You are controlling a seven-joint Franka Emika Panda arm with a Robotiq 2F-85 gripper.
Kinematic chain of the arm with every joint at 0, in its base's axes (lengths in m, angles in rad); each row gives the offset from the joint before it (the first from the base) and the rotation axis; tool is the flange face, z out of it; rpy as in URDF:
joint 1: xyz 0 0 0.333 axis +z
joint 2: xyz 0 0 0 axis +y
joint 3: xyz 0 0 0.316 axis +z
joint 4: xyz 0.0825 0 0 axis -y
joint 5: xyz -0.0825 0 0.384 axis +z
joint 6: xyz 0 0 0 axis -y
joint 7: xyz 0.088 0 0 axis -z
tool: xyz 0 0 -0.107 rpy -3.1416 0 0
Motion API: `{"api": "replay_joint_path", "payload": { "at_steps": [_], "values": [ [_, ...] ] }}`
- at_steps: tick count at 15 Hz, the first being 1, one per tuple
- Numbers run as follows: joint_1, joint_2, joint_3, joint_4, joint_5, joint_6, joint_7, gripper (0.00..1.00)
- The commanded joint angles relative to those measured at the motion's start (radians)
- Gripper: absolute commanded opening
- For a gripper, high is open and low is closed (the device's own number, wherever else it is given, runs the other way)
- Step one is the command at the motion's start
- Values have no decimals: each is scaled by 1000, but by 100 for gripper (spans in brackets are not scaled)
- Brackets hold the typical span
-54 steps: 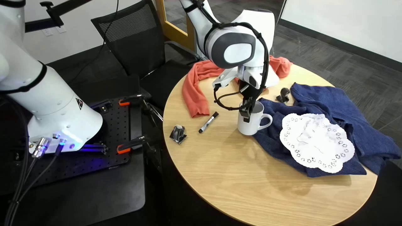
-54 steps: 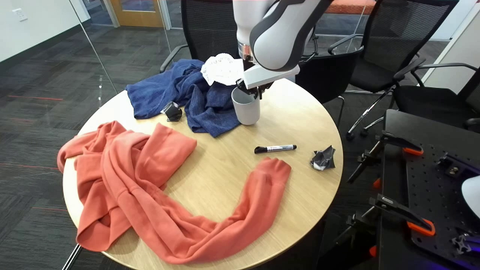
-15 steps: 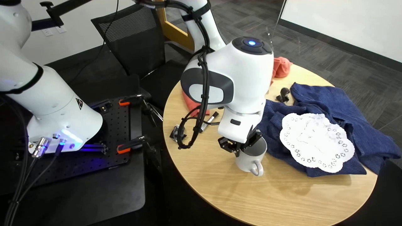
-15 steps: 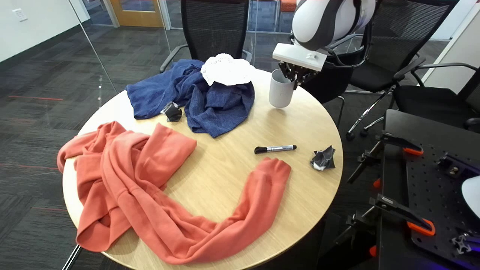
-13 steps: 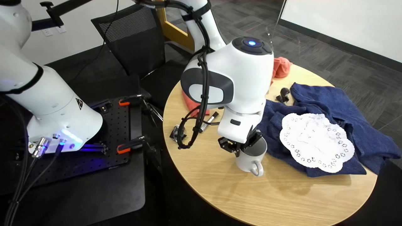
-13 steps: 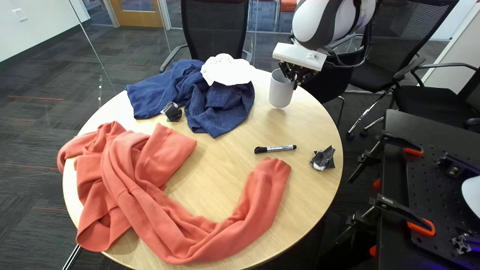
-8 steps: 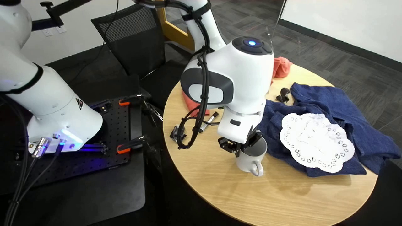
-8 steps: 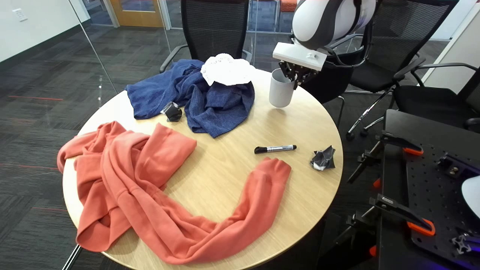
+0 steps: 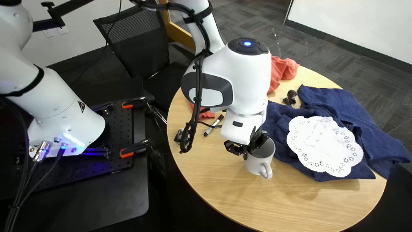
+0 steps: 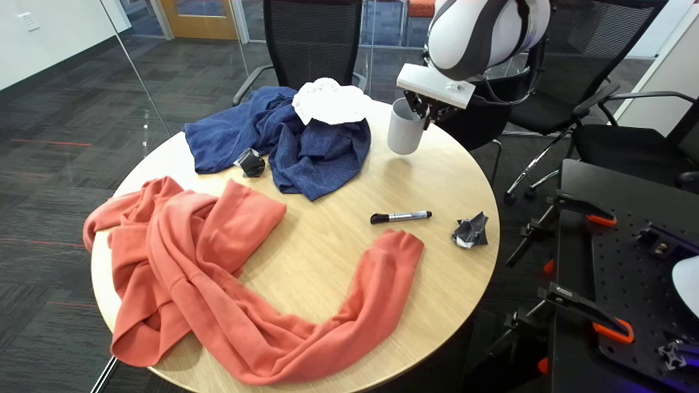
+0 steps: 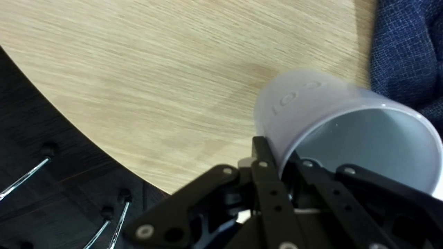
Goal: Move the mug to the right side of the table
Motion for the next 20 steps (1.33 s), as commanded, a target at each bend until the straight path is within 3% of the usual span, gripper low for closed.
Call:
{"api": "replay_joint_path", "payload": {
  "at_steps": [1,7,8,11,17,20],
  "values": [
    [22,-8,13,-56,25,85,4,3],
    [-3,2,67,-55,31,88,-35,3],
    [-5,0,68,-56,32,89,-36,36],
    [8,-13,50,-66,27,99,-34,51],
    [123,-159,-67,-175,-23,121,-68,96],
    [190,-278,-130,-245,-95,108,-111,100]
  ]
}}
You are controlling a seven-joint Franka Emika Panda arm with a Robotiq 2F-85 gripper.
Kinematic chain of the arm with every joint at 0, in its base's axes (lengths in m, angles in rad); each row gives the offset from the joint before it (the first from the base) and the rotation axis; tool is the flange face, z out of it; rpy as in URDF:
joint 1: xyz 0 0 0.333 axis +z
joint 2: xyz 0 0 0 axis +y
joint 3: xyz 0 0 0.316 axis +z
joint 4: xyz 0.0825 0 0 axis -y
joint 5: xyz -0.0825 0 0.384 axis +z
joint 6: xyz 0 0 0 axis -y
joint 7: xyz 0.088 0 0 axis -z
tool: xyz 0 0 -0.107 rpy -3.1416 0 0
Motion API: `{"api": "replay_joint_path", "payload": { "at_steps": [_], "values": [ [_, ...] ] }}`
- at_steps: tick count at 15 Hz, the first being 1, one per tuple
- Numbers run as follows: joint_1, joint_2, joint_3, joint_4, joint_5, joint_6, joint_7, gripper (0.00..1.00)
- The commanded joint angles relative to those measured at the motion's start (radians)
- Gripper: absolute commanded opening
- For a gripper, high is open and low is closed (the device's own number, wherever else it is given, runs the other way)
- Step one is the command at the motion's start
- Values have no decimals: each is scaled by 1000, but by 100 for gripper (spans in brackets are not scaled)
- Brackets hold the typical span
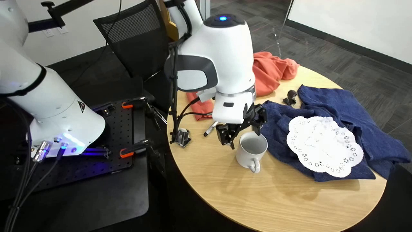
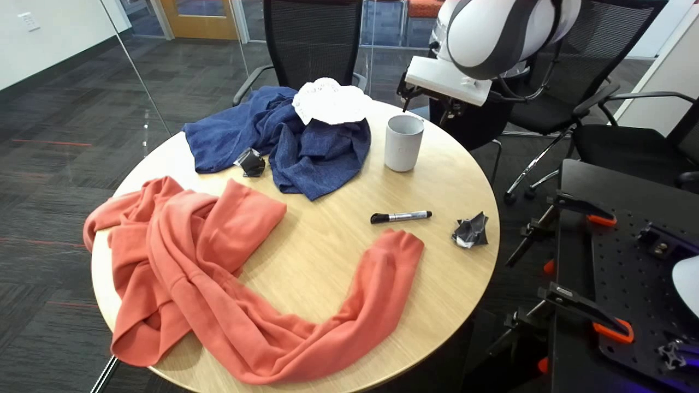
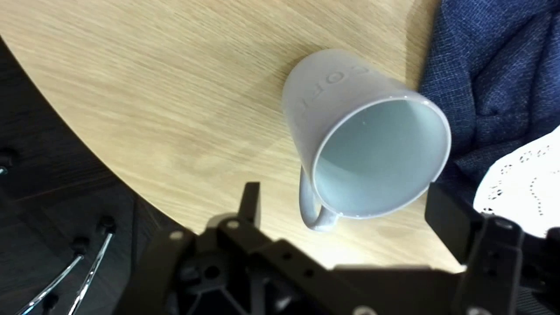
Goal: Move the mug to the right side of the table
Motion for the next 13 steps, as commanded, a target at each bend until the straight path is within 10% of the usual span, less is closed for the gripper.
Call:
{"api": "replay_joint_path", "payload": {
  "at_steps": [1,13],
  "values": [
    [81,-195,-67,-128,-98,-8,-69,100],
    [141,-349,-49,-146,-315,-155,-192,100]
  ]
}}
